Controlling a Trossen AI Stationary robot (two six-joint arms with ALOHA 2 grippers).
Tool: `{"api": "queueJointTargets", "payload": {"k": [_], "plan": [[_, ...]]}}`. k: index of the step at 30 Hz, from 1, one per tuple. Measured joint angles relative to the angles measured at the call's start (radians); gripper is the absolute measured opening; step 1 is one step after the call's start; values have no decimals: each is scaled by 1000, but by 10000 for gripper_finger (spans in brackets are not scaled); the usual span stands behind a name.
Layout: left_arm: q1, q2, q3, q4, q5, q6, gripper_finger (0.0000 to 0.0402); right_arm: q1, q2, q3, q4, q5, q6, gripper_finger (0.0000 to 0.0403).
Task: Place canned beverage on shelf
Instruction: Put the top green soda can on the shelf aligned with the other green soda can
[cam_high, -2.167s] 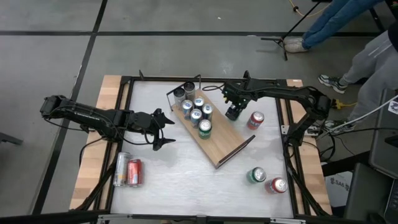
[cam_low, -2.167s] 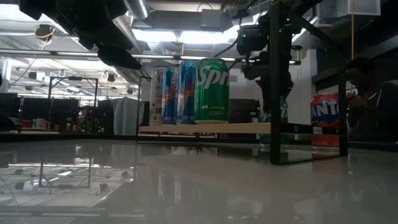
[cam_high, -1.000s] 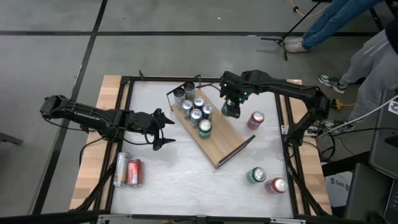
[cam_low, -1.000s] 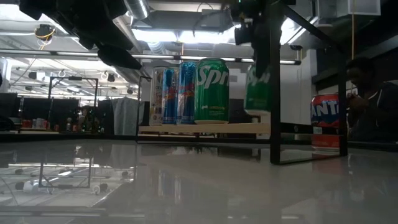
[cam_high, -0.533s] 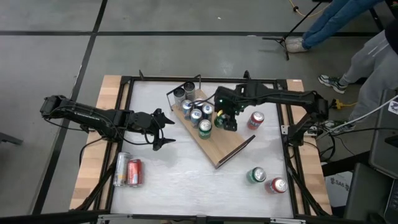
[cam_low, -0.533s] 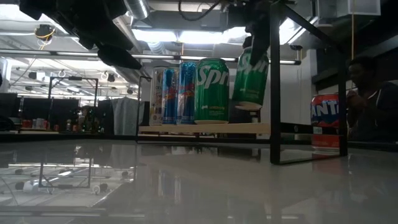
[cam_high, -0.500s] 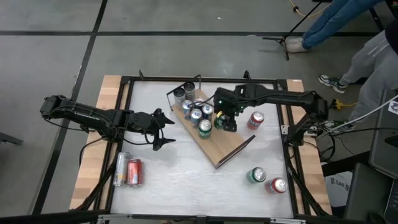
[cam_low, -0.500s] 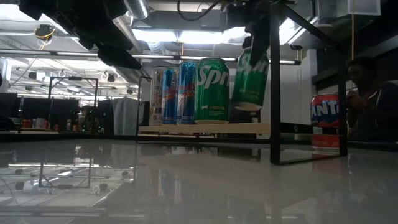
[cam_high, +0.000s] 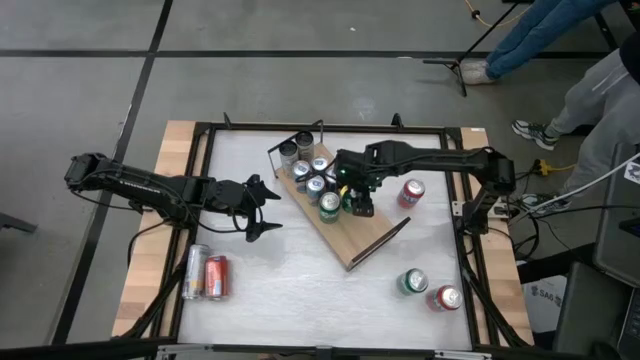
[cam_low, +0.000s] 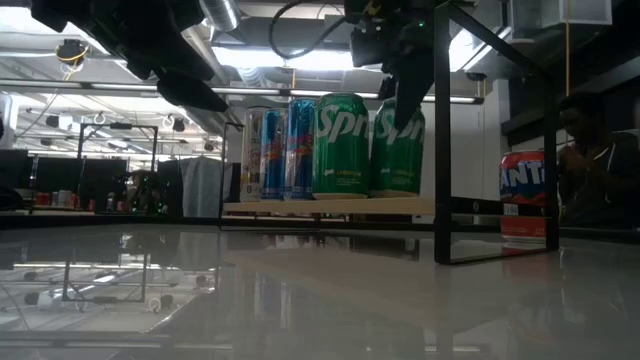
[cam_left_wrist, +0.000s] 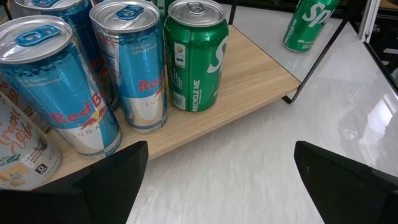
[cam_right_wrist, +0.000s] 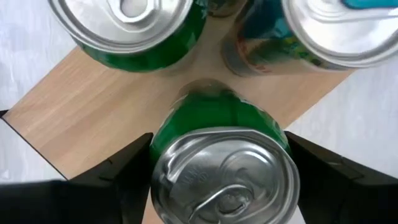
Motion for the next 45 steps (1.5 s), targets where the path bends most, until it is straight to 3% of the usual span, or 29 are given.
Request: {"api": "queueJointTargets", "payload": {"k": [12, 24, 32, 40, 45], "plan": [[0, 0, 0, 0, 0, 0, 394, 0, 7, 1, 46, -1, 0, 350], [0, 0, 0, 0, 0, 0, 394, 0, 5, 2, 47, -1, -8, 353], [0, 0, 0, 0, 0, 0, 394, 0, -8, 78, -50, 0, -11, 353], [0, 0, 0, -1, 0, 0, 394, 0, -84, 88, -173, 49, -12, 353], [0, 0, 0, 0, 0, 0, 394, 0, -159, 2, -161, 100, 12, 353]]}}
